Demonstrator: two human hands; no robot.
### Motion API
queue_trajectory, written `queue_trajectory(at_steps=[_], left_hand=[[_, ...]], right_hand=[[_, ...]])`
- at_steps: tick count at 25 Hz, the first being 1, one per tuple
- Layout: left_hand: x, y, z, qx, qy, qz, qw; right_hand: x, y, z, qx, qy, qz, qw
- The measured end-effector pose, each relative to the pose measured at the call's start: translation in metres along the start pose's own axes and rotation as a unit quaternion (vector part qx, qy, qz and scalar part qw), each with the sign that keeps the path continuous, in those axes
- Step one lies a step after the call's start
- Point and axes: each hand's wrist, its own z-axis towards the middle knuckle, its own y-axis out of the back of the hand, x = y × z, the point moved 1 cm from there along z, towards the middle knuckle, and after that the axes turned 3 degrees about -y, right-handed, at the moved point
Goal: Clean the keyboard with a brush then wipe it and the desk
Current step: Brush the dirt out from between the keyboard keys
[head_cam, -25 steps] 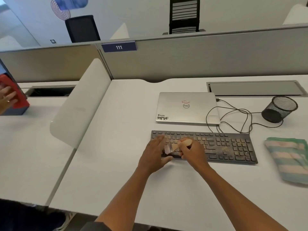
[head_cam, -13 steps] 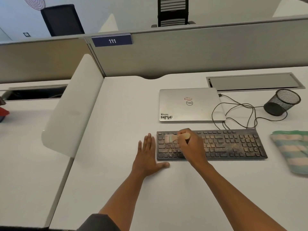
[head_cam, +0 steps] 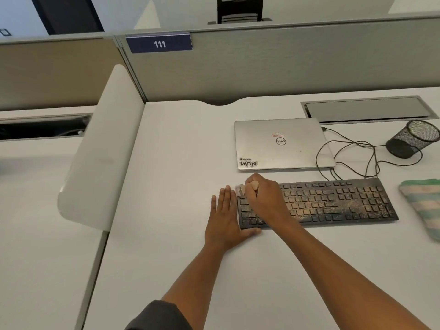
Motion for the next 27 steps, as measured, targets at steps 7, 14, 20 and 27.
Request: queue_trajectory(at_steps=[7, 14, 20, 27], left_hand=[[0.000, 0.001, 0.000, 0.011, 0.005, 0.001, 1.000], [0.002, 0.000, -0.001, 0.006, 0.003, -0.001, 1.000], [0.002, -0.001, 0.000, 0.003, 0.001, -0.005, 1.000], [0.003, -0.001, -0.001, 0.002, -0.003, -0.007, 1.000]], right_hand=[[0.002, 0.008, -0.007, -0.014, -0.021, -0.006, 1.000], [-0.002, 0.008, -0.024, 0.047, -0.025, -0.044, 0.998], [0.007, 0.010, -0.025, 0.033, -0.003, -0.032, 0.999], [0.003, 0.014, -0.044, 0.055, -0.020, -0.060, 0.996]])
